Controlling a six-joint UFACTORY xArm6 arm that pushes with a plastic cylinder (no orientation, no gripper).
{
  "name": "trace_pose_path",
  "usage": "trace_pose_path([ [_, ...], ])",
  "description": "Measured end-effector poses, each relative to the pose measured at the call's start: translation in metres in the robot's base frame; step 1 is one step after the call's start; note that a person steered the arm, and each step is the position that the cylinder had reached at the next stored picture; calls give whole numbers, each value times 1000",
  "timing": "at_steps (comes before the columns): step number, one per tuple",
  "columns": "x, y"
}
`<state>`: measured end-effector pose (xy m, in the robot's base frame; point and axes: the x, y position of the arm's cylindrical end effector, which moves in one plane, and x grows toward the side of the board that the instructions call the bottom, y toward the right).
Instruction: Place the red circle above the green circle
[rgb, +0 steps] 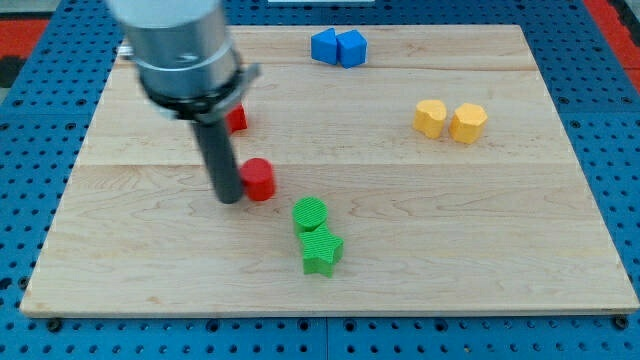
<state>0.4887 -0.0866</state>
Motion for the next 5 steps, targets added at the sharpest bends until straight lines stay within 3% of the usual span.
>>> trace_pose_path([
  [1, -7, -27],
  [2, -32, -17],
  [3, -9, 36],
  [4, 3, 53],
  [5, -34, 24],
])
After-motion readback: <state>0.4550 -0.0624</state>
